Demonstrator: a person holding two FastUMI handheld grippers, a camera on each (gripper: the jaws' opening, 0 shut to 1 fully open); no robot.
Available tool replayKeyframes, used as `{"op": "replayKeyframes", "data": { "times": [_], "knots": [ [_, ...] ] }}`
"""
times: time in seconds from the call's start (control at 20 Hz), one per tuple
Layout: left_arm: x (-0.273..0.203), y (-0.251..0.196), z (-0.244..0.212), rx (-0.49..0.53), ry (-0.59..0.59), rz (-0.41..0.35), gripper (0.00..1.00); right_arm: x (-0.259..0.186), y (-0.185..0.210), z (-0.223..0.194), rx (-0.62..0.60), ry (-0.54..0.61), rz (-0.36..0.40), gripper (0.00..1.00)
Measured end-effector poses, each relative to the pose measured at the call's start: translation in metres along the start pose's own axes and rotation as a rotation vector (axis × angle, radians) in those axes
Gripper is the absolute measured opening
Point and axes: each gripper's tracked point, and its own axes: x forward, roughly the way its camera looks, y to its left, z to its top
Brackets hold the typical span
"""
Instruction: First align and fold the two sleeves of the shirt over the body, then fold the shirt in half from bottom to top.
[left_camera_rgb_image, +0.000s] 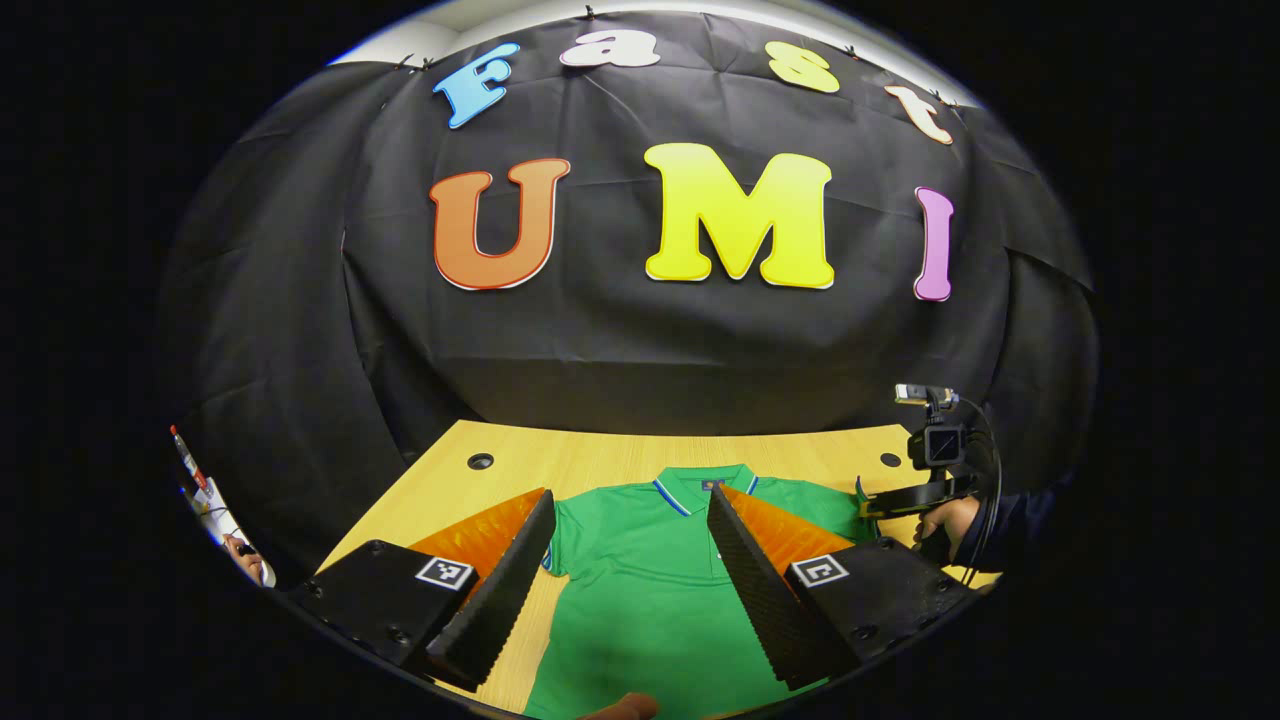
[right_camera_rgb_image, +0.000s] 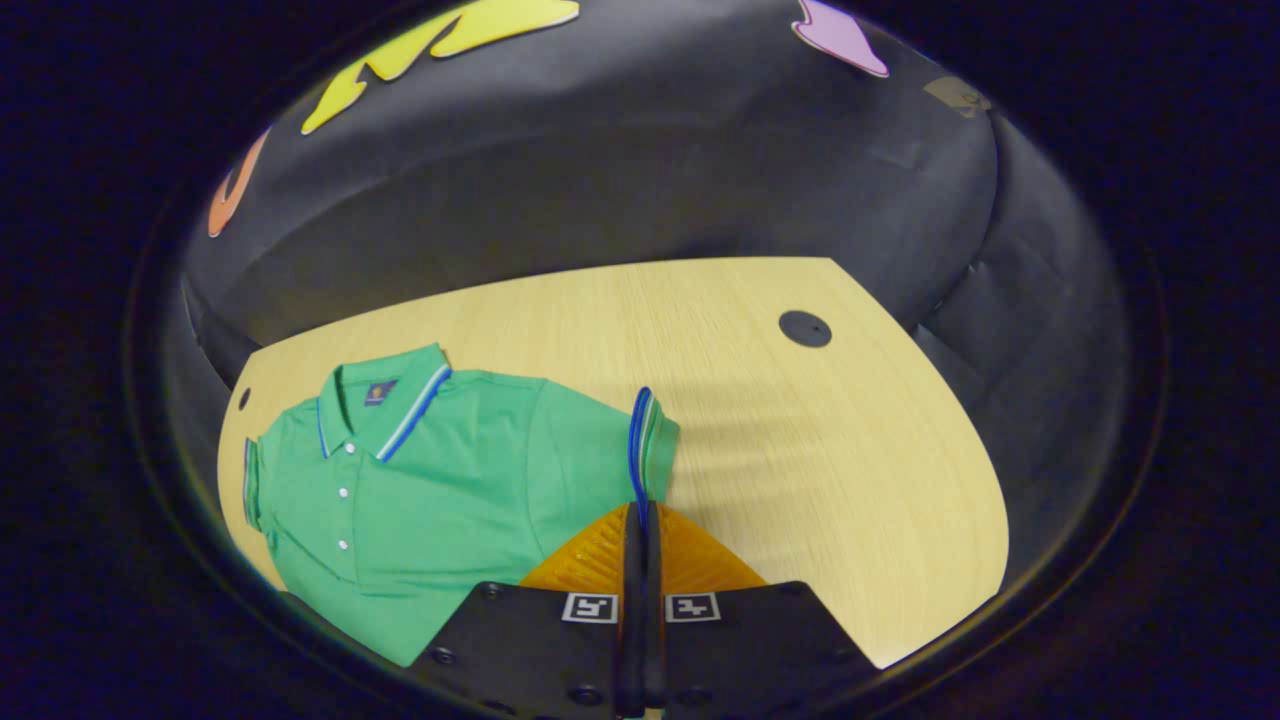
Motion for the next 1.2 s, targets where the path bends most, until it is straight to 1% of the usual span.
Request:
{"op": "replayKeyframes", "data": {
  "times": [0.15,0.25,0.35,0.45,0.7,1.0,1.15,1.2],
  "knots": [
    [-0.008,0.004,0.001,0.004,-0.005,0.009,0.99,-0.019,0.019,0.014,-0.063,-0.048,0.041,0.02],
    [-0.015,0.006,0.003,0.005,-0.011,0.012,0.99,-0.031,0.036,0.021,-0.097,-0.080,0.081,0.02],
    [-0.021,0.009,0.004,0.004,-0.018,0.019,0.99,-0.037,0.053,0.025,-0.130,-0.093,0.113,0.02],
    [-0.026,0.016,0.003,-0.002,-0.023,0.036,0.99,-0.038,0.068,0.023,-0.160,-0.094,0.127,0.03],
    [-0.033,0.037,-0.013,-0.042,0.007,0.083,0.99,-0.025,0.102,0.004,-0.194,-0.055,0.150,0.02],
    [-0.033,0.060,-0.037,-0.094,0.058,0.130,0.99,-0.013,0.148,-0.021,-0.279,-0.027,0.202,0.03],
    [-0.033,0.069,-0.045,-0.106,0.073,0.151,0.99,-0.007,0.162,-0.034,-0.310,-0.003,0.207,0.03],
    [-0.033,0.071,-0.046,-0.108,0.075,0.155,0.99,-0.008,0.166,-0.038,-0.318,0.005,0.207,0.02]
  ]
}}
